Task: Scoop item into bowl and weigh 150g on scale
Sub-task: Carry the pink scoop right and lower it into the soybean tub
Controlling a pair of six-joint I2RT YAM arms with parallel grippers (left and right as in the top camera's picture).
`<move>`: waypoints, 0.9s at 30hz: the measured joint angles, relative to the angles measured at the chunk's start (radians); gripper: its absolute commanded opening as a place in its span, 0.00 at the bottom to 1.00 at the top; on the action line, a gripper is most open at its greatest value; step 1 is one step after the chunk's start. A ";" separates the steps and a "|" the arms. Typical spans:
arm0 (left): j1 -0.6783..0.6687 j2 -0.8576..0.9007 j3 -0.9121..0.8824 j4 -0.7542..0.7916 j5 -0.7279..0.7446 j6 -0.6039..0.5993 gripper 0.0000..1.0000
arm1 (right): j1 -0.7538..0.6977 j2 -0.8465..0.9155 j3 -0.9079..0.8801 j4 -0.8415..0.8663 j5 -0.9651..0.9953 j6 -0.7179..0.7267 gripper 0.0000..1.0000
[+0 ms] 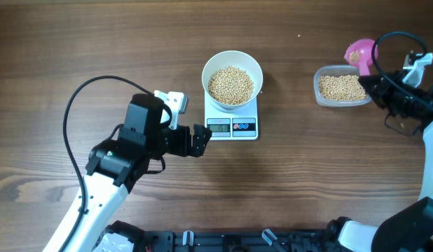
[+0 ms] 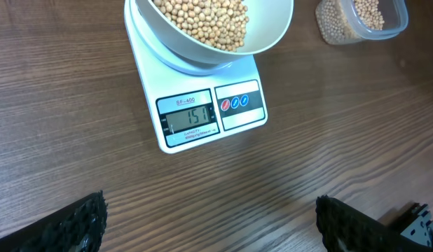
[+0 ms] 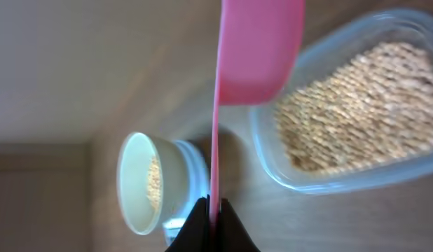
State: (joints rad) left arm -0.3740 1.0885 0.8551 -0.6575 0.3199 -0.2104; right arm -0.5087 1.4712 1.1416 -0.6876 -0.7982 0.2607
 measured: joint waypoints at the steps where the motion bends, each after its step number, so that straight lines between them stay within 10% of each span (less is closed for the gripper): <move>1: 0.000 0.000 0.000 0.000 0.000 0.000 1.00 | 0.000 0.000 0.000 -0.018 0.019 -0.018 0.04; 27: 0.000 0.000 0.000 0.000 0.000 0.000 1.00 | 0.190 -0.001 0.000 -0.111 0.539 -0.451 0.04</move>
State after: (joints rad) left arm -0.3740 1.0885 0.8551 -0.6575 0.3199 -0.2104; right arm -0.3191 1.4704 1.1416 -0.7990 -0.2588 -0.1898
